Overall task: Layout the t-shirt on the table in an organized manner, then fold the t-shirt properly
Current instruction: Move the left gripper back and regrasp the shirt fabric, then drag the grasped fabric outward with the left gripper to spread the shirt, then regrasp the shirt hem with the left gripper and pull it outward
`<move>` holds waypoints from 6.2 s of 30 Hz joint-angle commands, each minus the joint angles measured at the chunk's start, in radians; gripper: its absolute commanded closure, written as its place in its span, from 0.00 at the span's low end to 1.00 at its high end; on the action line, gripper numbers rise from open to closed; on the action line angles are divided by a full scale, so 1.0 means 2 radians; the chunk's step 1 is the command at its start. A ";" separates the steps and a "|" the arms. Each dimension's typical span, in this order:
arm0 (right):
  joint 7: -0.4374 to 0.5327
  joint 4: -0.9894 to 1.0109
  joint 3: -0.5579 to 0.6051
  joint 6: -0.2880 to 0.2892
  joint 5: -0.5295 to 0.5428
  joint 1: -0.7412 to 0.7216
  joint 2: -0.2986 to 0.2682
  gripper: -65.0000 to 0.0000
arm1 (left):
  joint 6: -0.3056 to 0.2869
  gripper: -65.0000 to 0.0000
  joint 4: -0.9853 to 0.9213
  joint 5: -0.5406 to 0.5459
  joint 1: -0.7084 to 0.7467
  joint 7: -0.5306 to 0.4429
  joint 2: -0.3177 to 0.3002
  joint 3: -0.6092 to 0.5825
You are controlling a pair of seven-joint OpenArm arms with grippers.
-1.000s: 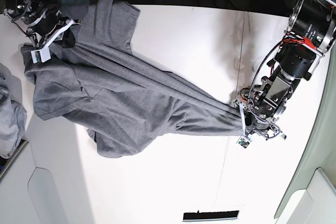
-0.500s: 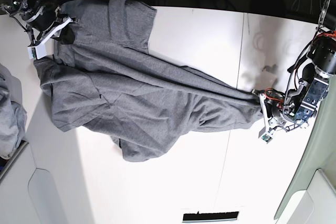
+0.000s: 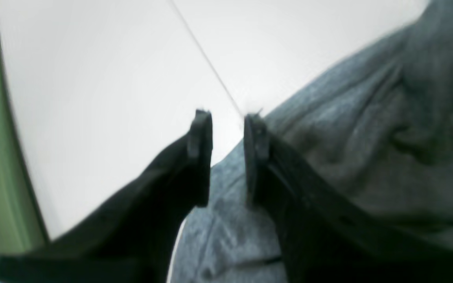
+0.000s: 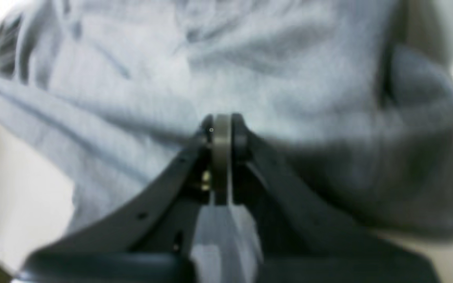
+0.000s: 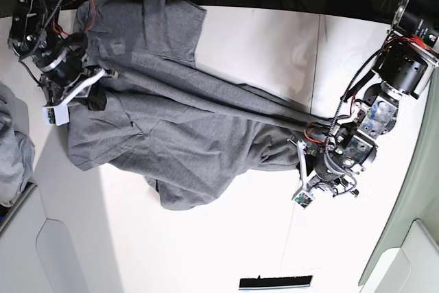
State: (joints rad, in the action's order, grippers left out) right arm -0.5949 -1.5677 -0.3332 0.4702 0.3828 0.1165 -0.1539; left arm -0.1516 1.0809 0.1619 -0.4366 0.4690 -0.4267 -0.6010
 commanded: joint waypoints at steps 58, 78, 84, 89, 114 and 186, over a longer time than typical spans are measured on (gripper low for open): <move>-0.019 0.145 0.014 0.000 -0.017 -0.070 -0.015 1.00 | 0.074 1.00 -0.129 -0.081 -0.081 -0.032 0.038 0.002; -0.021 0.124 0.012 0.035 0.066 0.028 -0.082 1.00 | -0.203 0.69 0.117 0.210 0.042 0.112 -0.082 0.002; -0.021 0.058 0.007 0.035 0.088 0.049 -0.090 1.00 | -0.163 0.65 0.210 0.210 0.041 0.095 -0.086 0.029; -0.022 0.010 0.007 0.034 0.097 0.043 -0.090 1.00 | -0.124 0.65 0.206 0.170 0.027 0.054 -0.056 0.082; -0.024 0.085 0.007 0.028 0.043 0.020 -0.018 0.79 | -0.152 0.84 -0.081 0.002 0.001 -0.083 0.132 0.077; -0.004 0.084 0.007 0.029 0.074 -0.015 -0.010 0.79 | -0.246 0.42 0.081 0.250 0.087 0.052 0.095 0.193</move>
State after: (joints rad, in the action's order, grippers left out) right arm -0.6216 -1.3853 -0.3145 0.5236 0.5159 0.0990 -0.1661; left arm -0.6331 1.2282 0.6437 -0.2386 0.5941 -0.2321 -0.2188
